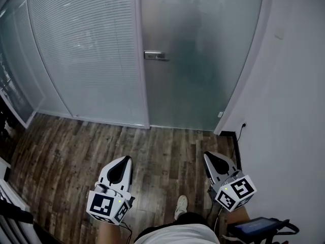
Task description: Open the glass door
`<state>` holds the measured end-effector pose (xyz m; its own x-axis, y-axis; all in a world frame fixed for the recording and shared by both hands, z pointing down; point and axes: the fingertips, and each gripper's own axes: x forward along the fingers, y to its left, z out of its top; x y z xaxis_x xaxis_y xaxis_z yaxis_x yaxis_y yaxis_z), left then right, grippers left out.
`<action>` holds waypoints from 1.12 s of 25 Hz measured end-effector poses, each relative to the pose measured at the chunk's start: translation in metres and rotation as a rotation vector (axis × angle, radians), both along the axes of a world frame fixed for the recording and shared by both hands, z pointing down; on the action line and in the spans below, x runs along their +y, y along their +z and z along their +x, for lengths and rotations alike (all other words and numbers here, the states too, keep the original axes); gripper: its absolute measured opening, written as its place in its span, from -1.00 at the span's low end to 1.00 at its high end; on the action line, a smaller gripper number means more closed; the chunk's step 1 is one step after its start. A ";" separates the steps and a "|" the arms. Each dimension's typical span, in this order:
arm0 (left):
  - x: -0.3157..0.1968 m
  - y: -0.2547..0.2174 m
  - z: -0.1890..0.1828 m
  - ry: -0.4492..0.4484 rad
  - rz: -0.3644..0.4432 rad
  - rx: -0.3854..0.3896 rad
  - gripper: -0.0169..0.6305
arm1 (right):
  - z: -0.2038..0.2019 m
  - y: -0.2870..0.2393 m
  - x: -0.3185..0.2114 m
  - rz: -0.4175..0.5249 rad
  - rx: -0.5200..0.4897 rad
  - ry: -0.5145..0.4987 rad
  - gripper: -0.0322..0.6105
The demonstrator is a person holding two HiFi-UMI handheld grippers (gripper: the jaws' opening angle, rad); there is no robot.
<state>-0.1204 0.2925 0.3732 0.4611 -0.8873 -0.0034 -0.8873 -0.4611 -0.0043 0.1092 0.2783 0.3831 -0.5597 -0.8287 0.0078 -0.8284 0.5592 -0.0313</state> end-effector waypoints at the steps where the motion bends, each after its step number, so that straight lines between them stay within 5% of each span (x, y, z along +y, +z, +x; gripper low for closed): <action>1: -0.014 -0.003 0.006 0.000 0.000 -0.001 -0.95 | 0.005 -0.003 -0.014 0.001 -0.003 -0.002 -0.90; 12: -0.152 -0.038 0.074 -0.033 -0.014 0.008 -0.95 | 0.072 -0.033 -0.161 -0.032 -0.007 -0.047 -0.89; 28: -0.268 -0.030 0.115 -0.011 -0.053 0.004 -0.95 | 0.117 -0.010 -0.263 -0.075 -0.021 -0.043 -0.89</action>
